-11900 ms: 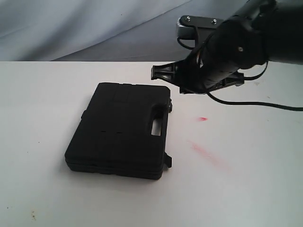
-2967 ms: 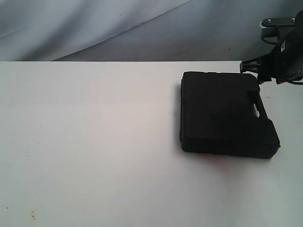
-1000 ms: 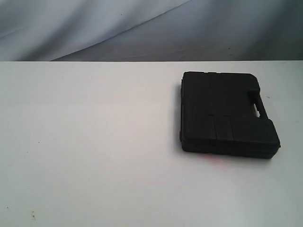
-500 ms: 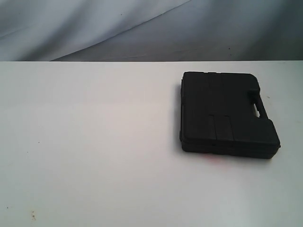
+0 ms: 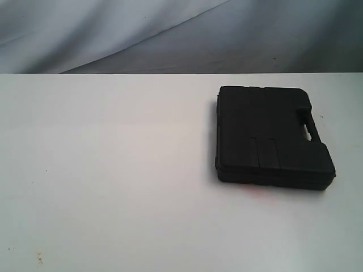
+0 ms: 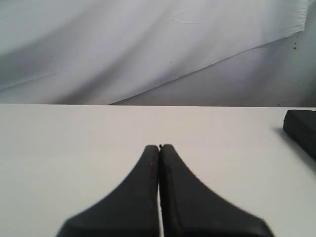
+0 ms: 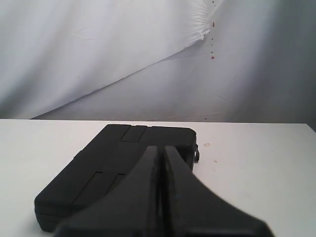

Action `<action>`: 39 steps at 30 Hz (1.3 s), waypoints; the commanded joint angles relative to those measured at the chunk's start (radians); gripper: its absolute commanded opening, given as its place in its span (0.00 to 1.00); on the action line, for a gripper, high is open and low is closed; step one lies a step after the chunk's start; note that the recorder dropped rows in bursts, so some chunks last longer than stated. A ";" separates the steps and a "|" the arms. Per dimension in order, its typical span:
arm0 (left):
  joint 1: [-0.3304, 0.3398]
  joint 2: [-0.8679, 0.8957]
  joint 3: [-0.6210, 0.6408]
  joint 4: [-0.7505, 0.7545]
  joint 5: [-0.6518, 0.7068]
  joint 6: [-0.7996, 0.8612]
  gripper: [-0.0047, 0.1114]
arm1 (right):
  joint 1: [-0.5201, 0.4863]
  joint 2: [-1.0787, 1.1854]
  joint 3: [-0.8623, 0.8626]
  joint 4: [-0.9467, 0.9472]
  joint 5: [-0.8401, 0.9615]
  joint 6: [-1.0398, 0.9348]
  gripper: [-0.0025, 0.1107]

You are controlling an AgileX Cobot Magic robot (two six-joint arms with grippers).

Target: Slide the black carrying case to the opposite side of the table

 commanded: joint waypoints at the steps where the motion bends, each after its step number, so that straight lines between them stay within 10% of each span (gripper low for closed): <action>1: 0.001 -0.004 0.005 -0.007 -0.003 0.000 0.04 | -0.006 -0.007 0.004 0.076 -0.023 -0.100 0.02; 39: 0.001 -0.004 0.005 -0.007 -0.003 0.000 0.04 | -0.006 -0.007 0.004 0.169 -0.025 -0.214 0.02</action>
